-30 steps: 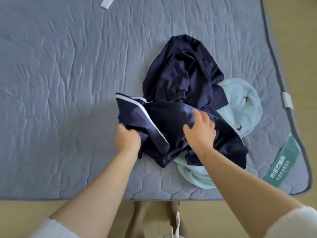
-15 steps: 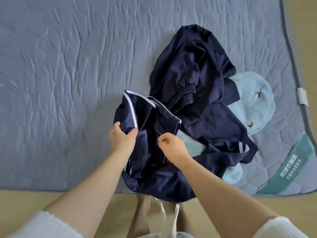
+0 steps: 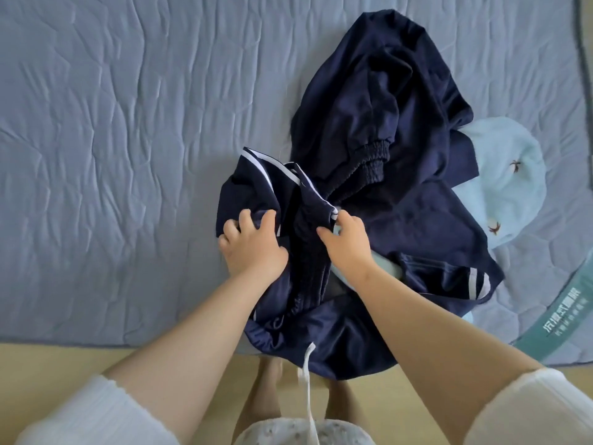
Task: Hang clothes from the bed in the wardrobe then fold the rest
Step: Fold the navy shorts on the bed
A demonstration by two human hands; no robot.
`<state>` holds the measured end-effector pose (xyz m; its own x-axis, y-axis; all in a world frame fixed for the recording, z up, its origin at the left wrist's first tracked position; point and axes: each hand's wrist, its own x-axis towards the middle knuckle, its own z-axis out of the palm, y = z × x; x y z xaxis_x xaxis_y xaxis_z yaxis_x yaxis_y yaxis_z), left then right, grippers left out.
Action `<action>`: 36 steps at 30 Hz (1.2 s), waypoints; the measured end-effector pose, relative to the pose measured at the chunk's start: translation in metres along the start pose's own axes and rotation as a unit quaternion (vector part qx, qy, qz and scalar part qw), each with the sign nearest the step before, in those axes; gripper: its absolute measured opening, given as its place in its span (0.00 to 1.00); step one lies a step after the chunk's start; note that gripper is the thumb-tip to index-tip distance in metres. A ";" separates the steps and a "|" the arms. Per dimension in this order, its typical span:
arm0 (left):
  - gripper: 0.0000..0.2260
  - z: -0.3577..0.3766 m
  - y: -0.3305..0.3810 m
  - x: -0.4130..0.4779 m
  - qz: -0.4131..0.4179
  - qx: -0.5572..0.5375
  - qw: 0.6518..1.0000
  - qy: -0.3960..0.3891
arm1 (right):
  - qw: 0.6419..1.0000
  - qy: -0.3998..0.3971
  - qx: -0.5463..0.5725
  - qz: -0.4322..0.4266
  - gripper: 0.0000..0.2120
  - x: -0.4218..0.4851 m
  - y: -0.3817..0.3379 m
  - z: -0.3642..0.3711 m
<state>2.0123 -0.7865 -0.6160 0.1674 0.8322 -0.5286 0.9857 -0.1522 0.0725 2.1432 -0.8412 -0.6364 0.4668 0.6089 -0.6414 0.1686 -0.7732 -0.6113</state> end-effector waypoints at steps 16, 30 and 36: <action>0.10 -0.220 0.034 -0.044 0.157 -0.185 0.960 -0.141 | 0.978 -0.035 -0.019 -0.205 0.03 -0.093 -0.154 -0.109; 0.08 -0.489 0.059 -0.189 0.298 -0.417 0.834 0.206 | 0.894 0.103 0.041 -0.435 0.07 -0.256 -0.367 -0.257; 0.08 -0.598 0.061 -0.262 0.347 -0.482 0.726 0.345 | 0.841 0.186 0.004 -0.508 0.02 -0.321 -0.422 -0.315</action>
<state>2.0408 -0.6952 0.0326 0.2731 0.8530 0.4447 0.1582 -0.4958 0.8539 2.1963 -0.7659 -0.0265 0.3254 0.8561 0.4014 0.6384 0.1142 -0.7612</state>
